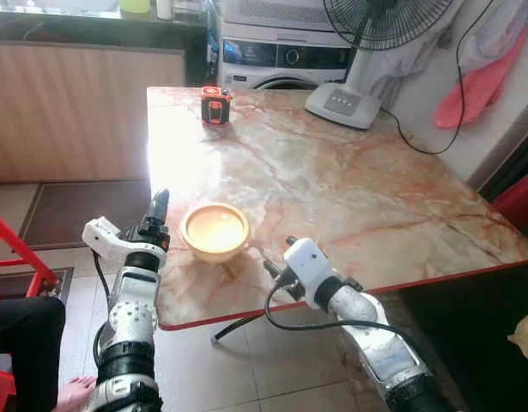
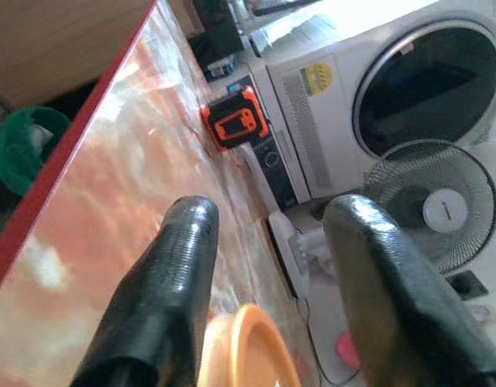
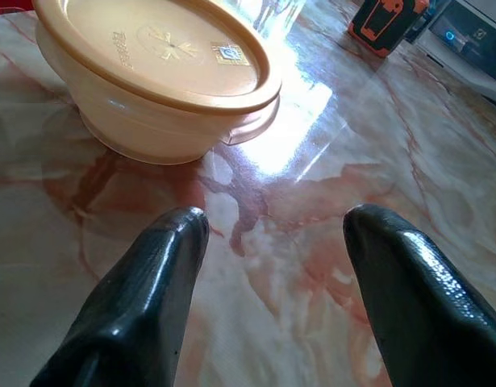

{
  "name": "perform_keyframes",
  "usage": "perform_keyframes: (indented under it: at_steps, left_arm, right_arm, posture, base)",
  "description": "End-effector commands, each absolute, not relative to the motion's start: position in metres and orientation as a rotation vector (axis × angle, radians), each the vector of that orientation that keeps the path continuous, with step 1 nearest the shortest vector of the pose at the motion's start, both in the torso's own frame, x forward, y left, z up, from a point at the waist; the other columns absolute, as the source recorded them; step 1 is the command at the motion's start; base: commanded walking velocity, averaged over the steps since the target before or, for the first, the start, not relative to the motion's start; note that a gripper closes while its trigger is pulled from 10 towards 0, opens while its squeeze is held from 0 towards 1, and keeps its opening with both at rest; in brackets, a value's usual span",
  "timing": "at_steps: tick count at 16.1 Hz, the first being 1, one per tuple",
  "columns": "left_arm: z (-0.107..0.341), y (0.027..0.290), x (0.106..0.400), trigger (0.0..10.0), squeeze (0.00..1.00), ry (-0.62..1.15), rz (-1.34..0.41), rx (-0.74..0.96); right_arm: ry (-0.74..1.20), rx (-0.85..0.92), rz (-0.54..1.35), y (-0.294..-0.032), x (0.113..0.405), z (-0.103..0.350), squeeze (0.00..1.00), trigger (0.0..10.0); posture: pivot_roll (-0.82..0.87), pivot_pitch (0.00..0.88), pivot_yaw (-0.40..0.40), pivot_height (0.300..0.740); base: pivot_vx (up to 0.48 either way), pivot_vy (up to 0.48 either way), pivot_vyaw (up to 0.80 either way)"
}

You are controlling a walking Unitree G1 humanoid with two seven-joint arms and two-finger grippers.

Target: Restocking fridge

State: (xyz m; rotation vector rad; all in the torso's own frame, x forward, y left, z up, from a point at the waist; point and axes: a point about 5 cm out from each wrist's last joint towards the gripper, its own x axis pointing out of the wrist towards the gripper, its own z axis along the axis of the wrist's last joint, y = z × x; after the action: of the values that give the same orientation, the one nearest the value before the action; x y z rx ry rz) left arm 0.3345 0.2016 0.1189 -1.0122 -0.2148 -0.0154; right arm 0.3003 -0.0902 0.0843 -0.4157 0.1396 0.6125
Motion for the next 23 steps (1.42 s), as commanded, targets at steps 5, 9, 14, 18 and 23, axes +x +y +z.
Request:
perform_keyframes:
  at_steps: [5,9,14,18,23]
  left_arm:
    - [0.112,0.199,0.347,10.0,0.09,-0.165,0.048,-1.024]
    - [0.104,0.184,0.355,10.0,0.0,-0.075,0.034,-1.007]
    - [0.099,0.149,0.357,10.0,0.0,0.002,-0.075,-0.925]
    - [0.099,0.137,0.356,10.0,0.0,0.013,-0.125,-0.845]
    - [0.106,0.134,0.355,10.0,0.0,-0.019,-0.155,-0.758]
  right_arm:
    - [0.142,-0.438,0.605,-0.097,0.3,0.084,0.0,10.0]
    - [0.142,-0.441,0.603,-0.098,0.3,0.085,0.0,10.0]
    - [0.145,-0.439,0.599,-0.098,0.299,0.084,0.0,10.0]
    - [0.147,-0.438,0.598,-0.098,0.298,0.083,0.0,10.0]
    - [0.147,-0.437,0.598,-0.098,0.297,0.083,0.0,10.0]
  posture:
    - [-0.05,0.0,-0.167,0.74]
    - [-0.06,0.0,-0.167,0.74]
    - [-0.06,0.0,-0.162,0.74]
    - [-0.06,0.0,-0.156,0.74]
    - [-0.06,0.0,-0.154,0.74]
  base:
    - [0.0,0.0,0.0]
    - [0.0,0.0,0.0]
    - [0.0,0.0,0.0]
    - [0.0,0.0,0.0]
    - [0.0,0.0,0.0]
